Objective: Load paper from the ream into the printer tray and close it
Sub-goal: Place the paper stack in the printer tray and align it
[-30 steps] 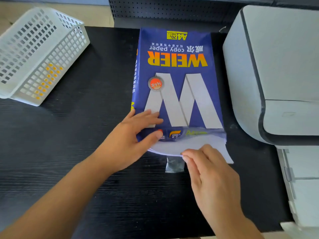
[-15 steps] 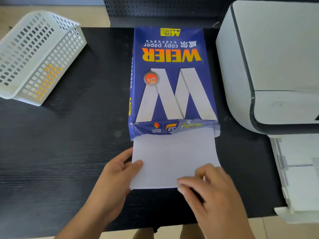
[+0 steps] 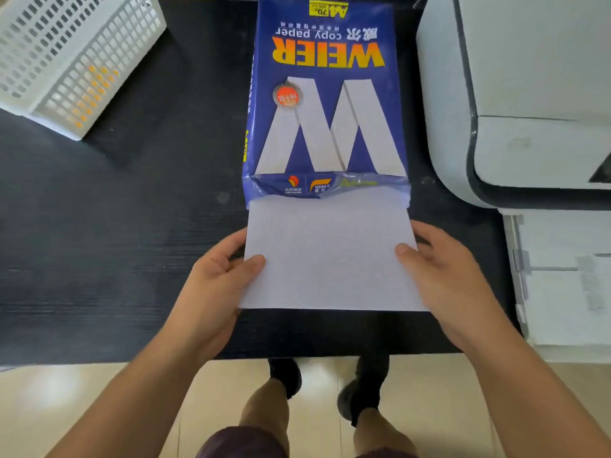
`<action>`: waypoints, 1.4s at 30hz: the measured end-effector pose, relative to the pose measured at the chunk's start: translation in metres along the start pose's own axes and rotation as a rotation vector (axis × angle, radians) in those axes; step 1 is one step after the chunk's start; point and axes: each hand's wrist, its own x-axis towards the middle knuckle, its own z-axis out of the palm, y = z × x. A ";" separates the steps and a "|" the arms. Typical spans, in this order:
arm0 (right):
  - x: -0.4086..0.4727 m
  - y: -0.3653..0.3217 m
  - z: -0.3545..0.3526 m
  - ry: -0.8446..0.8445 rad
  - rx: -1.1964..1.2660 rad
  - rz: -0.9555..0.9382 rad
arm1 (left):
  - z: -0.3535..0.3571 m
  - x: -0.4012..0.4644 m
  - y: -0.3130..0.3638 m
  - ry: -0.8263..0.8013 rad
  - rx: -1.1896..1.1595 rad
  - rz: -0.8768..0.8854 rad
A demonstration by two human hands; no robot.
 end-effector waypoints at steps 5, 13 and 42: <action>-0.017 0.017 -0.015 -0.097 0.086 0.063 | 0.015 -0.037 -0.010 0.099 0.065 -0.013; -0.052 0.046 -0.058 -0.253 0.091 -0.016 | 0.064 -0.110 -0.039 0.302 0.017 0.002; -0.138 0.129 -0.329 0.070 0.170 -0.071 | 0.337 -0.196 -0.067 0.003 0.290 0.211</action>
